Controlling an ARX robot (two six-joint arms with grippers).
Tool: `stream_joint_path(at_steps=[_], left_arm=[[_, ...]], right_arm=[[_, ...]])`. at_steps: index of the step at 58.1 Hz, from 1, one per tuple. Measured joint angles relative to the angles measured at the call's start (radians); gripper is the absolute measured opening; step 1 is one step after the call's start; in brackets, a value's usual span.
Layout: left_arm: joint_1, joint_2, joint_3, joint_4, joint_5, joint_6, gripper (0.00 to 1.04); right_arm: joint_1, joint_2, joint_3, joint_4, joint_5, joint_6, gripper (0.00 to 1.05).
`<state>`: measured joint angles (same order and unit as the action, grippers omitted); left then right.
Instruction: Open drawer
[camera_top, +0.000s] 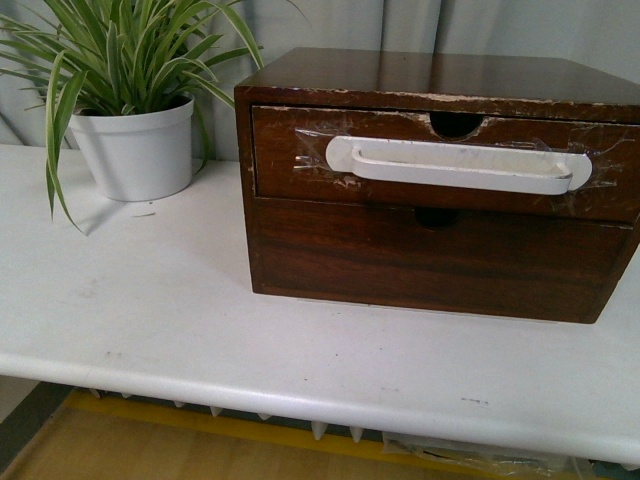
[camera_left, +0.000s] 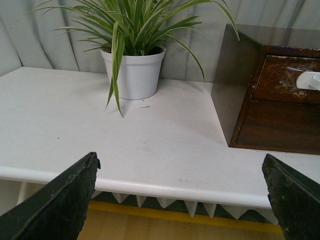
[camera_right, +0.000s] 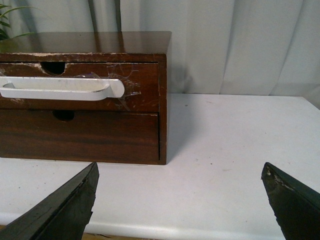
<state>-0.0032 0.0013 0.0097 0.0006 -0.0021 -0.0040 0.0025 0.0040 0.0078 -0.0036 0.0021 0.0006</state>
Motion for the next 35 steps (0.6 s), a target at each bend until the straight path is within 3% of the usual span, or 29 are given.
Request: stream_joint_path(at_steps=[35], left_arm=[[0.000, 0.000, 0.000, 0.000, 0.000, 0.000, 0.99]], right_arm=[[0.000, 0.000, 0.000, 0.000, 0.000, 0.000, 0.96]])
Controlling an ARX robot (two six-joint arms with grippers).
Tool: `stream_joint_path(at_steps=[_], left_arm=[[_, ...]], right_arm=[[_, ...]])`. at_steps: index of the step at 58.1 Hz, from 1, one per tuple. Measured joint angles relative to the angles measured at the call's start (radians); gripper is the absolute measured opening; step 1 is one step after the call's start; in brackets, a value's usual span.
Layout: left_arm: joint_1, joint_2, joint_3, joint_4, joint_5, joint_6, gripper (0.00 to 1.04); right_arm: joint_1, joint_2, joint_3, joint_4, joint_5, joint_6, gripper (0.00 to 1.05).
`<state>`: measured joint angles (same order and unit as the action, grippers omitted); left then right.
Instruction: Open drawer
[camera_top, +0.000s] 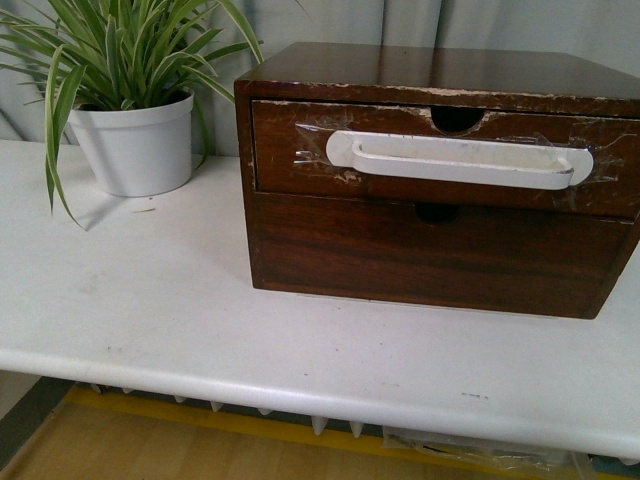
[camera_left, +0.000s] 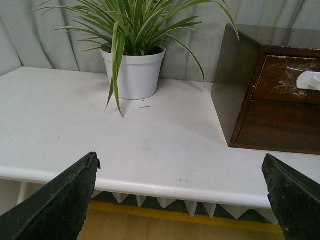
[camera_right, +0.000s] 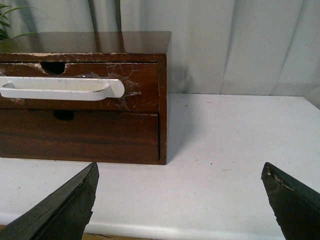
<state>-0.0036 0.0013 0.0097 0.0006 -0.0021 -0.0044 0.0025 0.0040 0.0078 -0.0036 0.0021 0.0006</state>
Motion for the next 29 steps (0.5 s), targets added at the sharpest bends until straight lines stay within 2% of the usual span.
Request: stream_joint_path(at_steps=[29], left_arm=[[0.000, 0.000, 0.000, 0.000, 0.000, 0.000, 0.99]], right_arm=[[0.000, 0.000, 0.000, 0.000, 0.000, 0.000, 0.96]])
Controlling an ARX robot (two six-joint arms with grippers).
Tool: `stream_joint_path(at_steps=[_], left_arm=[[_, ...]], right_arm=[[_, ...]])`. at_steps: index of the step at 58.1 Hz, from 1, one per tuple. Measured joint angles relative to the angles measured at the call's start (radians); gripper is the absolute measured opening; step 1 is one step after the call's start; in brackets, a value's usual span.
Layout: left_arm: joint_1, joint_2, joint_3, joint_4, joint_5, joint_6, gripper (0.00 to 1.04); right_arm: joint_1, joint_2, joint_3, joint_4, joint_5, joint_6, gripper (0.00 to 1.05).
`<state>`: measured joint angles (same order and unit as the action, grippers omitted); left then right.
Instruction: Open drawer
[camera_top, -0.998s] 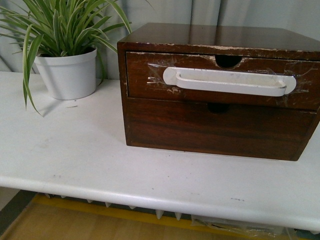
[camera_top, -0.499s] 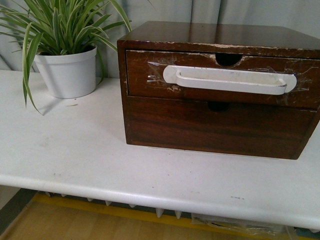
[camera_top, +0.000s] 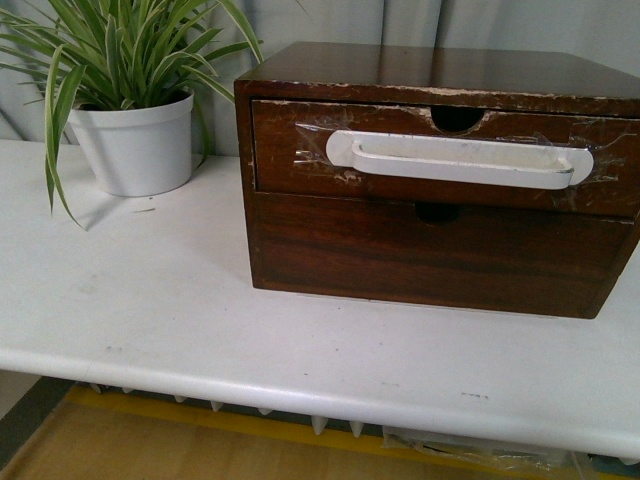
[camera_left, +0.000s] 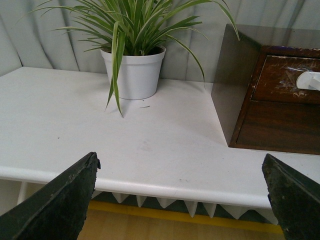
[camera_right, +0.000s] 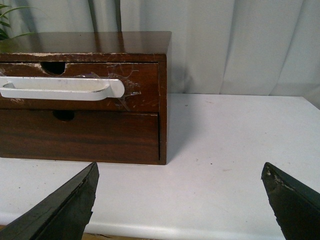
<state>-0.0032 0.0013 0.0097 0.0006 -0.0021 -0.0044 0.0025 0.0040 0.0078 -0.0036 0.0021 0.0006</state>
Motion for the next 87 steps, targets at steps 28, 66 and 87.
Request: stream_joint_path(at_steps=[28, 66, 87], left_arm=[[-0.075, 0.311, 0.103, 0.021, 0.197, 0.071, 0.99], [-0.408, 1.360, 0.789, -0.015, 0.414, 0.821, 0.99], [-0.449, 1.675, 1.180, -0.204, 0.367, 0.980, 0.99]], right_arm=[[0.003, 0.375, 0.211, -0.199, -0.140, -0.089, 0.96], [-0.050, 1.064, 0.778, -0.408, -0.372, -0.686, 0.96], [-0.117, 1.155, 0.848, -0.516, -0.447, -0.870, 0.96]])
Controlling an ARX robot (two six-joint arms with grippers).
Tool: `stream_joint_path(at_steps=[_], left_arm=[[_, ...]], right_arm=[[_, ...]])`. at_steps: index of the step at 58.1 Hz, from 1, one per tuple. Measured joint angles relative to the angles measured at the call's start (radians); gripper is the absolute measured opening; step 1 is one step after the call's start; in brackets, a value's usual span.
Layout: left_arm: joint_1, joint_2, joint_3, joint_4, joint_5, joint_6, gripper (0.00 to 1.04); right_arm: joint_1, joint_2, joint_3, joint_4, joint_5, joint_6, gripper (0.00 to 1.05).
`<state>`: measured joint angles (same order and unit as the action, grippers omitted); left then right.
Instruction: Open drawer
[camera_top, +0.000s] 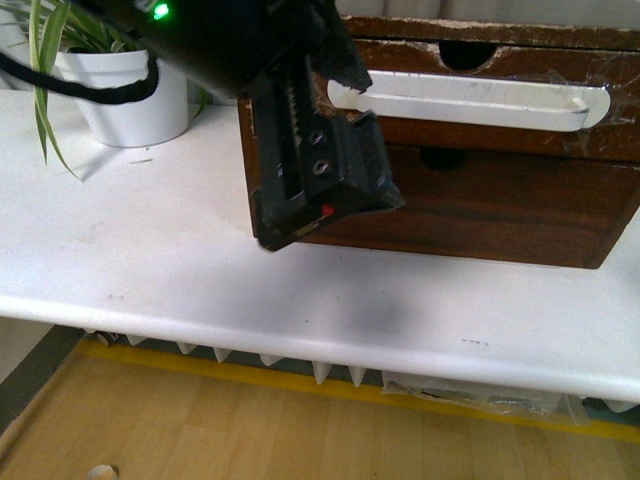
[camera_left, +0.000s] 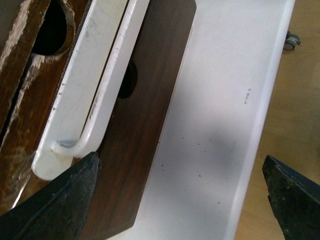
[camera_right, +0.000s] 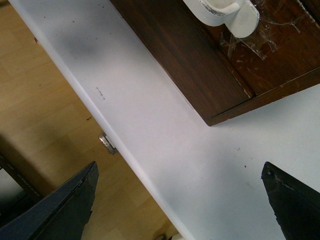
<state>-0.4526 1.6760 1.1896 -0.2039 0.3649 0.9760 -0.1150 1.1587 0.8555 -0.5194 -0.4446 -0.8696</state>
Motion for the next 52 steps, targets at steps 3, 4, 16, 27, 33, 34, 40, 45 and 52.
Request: stream_joint_path(at_steps=[3, 4, 16, 27, 33, 34, 40, 45, 52], left_arm=[[-0.007, 0.044, 0.055, -0.027, -0.010, 0.020, 0.99], [-0.008, 0.055, 0.068, -0.033, -0.016, 0.024, 0.99], [-0.006, 0.146, 0.174, -0.066, -0.036, 0.047, 0.99], [0.014, 0.196, 0.248, -0.136, -0.056, 0.089, 0.99], [0.019, 0.203, 0.279, -0.191, -0.055, 0.108, 0.99], [0.021, 0.204, 0.283, -0.198, -0.055, 0.112, 0.99], [0.023, 0.206, 0.291, -0.224, -0.054, 0.132, 0.99], [0.023, 0.206, 0.294, -0.245, -0.033, 0.138, 0.99], [0.020, 0.203, 0.292, -0.247, -0.006, 0.130, 0.99]], right_arm=[[-0.004, 0.010, 0.003, 0.002, -0.010, -0.007, 0.96], [-0.004, 0.013, 0.004, 0.003, -0.012, -0.008, 0.96], [0.016, 0.054, 0.032, 0.027, -0.022, -0.016, 0.96], [0.065, 0.098, 0.065, 0.040, -0.026, -0.015, 0.96], [0.100, 0.137, 0.093, 0.061, -0.019, -0.014, 0.96], [0.107, 0.145, 0.100, 0.066, -0.018, -0.014, 0.96], [0.140, 0.186, 0.130, 0.082, 0.000, -0.013, 0.96], [0.172, 0.239, 0.162, 0.097, 0.019, -0.005, 0.96], [0.207, 0.292, 0.184, 0.109, 0.028, 0.005, 0.96]])
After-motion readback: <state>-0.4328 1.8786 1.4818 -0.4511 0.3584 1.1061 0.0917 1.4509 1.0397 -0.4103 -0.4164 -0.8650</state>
